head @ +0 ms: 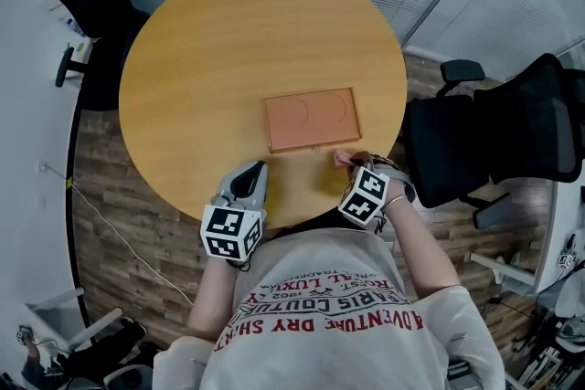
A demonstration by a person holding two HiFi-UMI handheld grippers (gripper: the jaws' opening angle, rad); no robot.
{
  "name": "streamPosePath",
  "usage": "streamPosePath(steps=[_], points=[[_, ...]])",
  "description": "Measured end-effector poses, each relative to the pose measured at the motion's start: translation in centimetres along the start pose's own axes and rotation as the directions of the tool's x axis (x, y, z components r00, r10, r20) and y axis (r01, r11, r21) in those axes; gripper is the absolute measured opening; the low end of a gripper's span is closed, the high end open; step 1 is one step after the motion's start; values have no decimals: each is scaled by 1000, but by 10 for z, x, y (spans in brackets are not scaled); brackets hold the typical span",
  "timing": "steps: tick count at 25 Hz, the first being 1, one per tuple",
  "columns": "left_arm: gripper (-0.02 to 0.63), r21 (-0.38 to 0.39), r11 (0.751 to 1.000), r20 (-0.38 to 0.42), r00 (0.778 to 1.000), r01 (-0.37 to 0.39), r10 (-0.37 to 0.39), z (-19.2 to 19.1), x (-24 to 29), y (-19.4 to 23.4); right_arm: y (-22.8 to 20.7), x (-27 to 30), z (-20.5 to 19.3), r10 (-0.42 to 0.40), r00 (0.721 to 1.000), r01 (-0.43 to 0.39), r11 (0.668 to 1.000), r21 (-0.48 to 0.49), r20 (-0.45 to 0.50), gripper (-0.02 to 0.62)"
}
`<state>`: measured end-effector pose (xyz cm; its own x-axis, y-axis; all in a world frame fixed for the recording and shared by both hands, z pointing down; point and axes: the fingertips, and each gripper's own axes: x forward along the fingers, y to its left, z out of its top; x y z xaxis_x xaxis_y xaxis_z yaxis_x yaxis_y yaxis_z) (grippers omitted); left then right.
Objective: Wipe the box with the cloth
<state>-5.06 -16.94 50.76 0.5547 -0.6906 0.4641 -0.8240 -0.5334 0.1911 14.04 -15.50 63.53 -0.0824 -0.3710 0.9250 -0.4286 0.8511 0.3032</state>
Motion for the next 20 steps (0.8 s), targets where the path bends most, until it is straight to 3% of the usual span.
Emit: streamPosePath(steps=[5,9,11,14,20], points=[[9,8,1000,31,999,-9,9,11,-4,7,-13,-24,18,-8,994,-10,986,164,109,31],[9,22,1000,66,998,-14,12,25,-8,7,-39,-61,50,-69,947,-44,939,340,314,31],[9,28,999,83,996,-17,15,33,-9,8,-54,-82,67,-130,896,-61,911,408,424,31],[9,36,999,109,994,-21,17,46,-11,7,-71,-117,87,-213,797,-93,882,462,566,31],[9,54,998,157,987,-30,21,69,-8,-2,-91,-166,101,-336,625,-106,857,504,705,31]])
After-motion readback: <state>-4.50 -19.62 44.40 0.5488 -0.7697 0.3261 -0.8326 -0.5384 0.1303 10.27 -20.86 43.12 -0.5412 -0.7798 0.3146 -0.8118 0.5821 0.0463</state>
